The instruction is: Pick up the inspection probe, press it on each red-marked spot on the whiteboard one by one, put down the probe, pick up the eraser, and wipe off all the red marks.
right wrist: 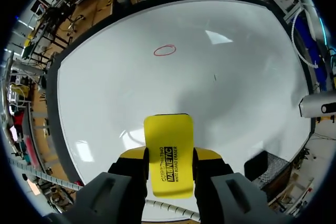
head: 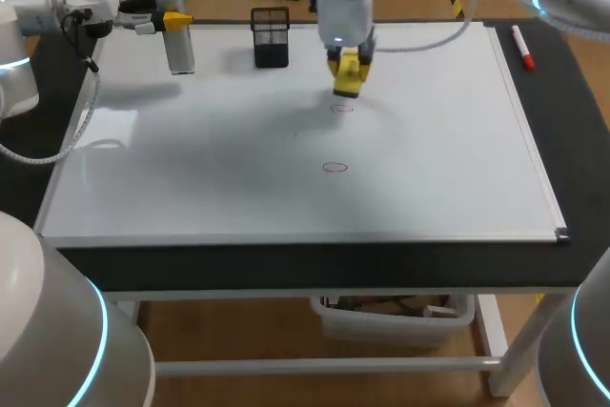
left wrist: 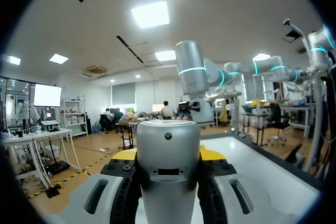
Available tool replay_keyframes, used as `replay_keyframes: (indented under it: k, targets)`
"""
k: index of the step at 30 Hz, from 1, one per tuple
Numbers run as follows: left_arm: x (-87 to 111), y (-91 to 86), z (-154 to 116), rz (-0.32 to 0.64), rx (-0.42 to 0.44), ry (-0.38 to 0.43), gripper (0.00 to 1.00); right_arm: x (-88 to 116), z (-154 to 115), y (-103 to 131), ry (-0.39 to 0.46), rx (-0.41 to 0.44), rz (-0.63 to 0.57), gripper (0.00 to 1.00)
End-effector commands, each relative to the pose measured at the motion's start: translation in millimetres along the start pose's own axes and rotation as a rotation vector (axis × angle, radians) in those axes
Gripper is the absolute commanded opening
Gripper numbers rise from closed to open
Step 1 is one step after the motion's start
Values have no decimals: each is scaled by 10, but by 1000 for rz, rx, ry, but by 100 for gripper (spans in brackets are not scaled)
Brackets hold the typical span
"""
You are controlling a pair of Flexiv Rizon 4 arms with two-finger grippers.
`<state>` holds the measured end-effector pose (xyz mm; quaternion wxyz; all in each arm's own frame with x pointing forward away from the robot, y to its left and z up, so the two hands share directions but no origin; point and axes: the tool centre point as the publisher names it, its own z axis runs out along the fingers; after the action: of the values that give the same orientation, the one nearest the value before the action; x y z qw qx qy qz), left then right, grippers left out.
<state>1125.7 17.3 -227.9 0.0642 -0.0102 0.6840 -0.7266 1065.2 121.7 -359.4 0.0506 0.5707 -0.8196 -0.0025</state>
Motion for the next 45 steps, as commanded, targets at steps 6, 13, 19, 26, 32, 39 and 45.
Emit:
replay_keyframes:
  k: [6, 13, 19, 26, 32, 39, 45]
  targets:
    - [-12, -8, -3, 0, 1, 4, 0, 579, 19, -209, -14, 14, 94, 0]
    - [-12, -8, -3, 0, 1, 4, 0, 923, 30, -405, 1, 34, 196, 0]
    - [-12, -8, -3, 0, 1, 4, 0, 1210, 70, -565, 4, 25, 274, 0]
    - [-12, -8, -3, 0, 1, 4, 0, 1484, 145, -736, -6, -5, 342, 0]
    - [-12, -8, -3, 0, 1, 4, 0, 1595, 209, -824, 7, -16, 380, 0]
    - [-12, -8, -3, 0, 1, 4, 0, 1625, 207, -853, 8, -3, 428, 0]
    - [-12, -8, -3, 0, 1, 4, 0, 1638, 204, -861, 3, -1, 438, 0]
